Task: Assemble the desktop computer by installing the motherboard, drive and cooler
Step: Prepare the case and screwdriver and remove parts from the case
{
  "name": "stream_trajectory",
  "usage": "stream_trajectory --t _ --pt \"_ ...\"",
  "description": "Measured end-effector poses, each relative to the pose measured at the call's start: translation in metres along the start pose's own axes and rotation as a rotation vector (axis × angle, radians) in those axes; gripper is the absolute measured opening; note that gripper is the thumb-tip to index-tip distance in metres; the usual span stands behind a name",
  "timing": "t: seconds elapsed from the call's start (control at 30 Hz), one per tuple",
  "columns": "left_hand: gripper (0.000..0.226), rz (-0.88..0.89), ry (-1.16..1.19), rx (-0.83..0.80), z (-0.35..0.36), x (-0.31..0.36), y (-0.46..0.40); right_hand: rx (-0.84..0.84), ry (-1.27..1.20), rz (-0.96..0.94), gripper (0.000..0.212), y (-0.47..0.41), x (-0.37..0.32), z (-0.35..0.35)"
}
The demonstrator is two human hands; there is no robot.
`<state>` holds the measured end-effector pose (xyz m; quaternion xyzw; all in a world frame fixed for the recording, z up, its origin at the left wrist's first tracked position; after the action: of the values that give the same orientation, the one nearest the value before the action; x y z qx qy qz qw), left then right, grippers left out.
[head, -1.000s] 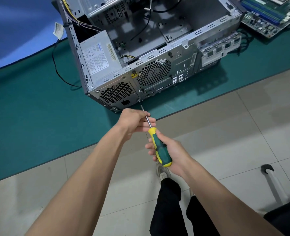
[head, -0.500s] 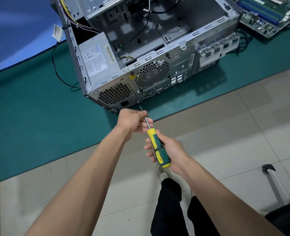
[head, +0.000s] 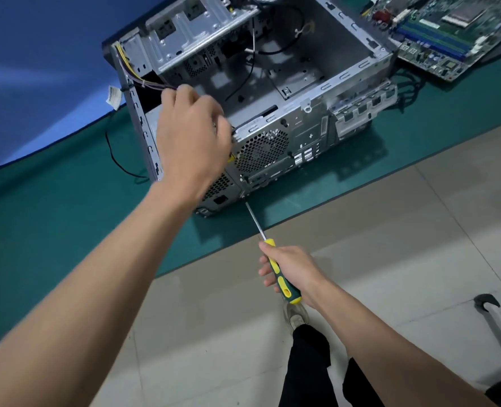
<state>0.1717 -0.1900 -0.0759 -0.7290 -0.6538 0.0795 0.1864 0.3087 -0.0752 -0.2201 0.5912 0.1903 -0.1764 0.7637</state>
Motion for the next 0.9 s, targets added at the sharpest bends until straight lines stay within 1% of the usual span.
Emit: stream_trajectory --t 0.03,0.1,0.17,0.2,0.27,0.3,0.37,0.43,0.53,0.63,0.73,0.8,0.9 --pt "0.029 -0.012 -0.047 -0.073 0.006 -0.004 -0.016 0.012 0.013 -0.004 0.035 -0.001 0.000 0.000" --pt "0.032 -0.040 -0.195 -0.282 0.019 -0.014 -0.038 0.037 0.058 -0.014 0.039 -0.002 0.000 -0.001" --pt "0.037 -0.022 -0.365 -0.476 0.032 -0.020 -0.050 0.058 0.104 -0.014 0.042 -0.004 0.001 -0.002" --pt "0.039 -0.009 -0.423 -0.545 0.037 -0.023 -0.053 0.067 0.119 -0.013 0.043 -0.004 0.001 -0.003" --pt "0.040 0.003 -0.505 -0.627 0.044 -0.024 -0.058 0.072 0.131 -0.023 0.043 -0.003 0.000 -0.003" --pt "0.037 0.006 -0.543 -0.661 0.046 -0.024 -0.060 0.073 0.133 -0.031 0.041 -0.003 -0.001 -0.003" --pt "0.031 0.016 -0.635 -0.744 0.048 -0.022 -0.063 0.078 0.144 -0.051 0.032 -0.003 -0.001 -0.001" --pt "0.038 0.026 -0.730 -0.820 0.054 -0.021 -0.066 0.095 0.165 -0.080 0.025 -0.003 0.000 0.000" --pt "0.050 0.010 -0.824 -0.882 0.064 -0.020 -0.067 0.134 0.166 -0.112 0.022 -0.004 0.002 0.002" --pt "0.043 0.007 -0.908 -0.914 0.074 -0.016 -0.067 0.192 0.177 -0.116 0.023 -0.006 0.004 0.002" --pt "0.033 0.034 -0.969 -0.945 0.078 -0.015 -0.069 0.243 0.257 -0.124 0.026 -0.007 0.007 0.002" --pt "0.035 0.060 -0.929 -0.936 0.079 -0.019 -0.072 0.254 0.265 -0.136 0.030 -0.006 0.009 0.003" --pt "0.042 0.096 -0.822 -0.909 0.080 -0.026 -0.077 0.215 0.161 -0.106 0.033 -0.005 0.010 0.006"
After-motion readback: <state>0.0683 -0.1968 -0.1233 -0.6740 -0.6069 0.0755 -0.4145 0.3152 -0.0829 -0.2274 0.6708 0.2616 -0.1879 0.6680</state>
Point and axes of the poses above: each hand's wrist, its own y-axis away from the middle knuckle, its own z-axis out of the palm, x = y × z, the point moved 2 cm from there along -y, towards the middle knuckle, and after that the axes turned 3 degrees about z, right-handed, at the moved point
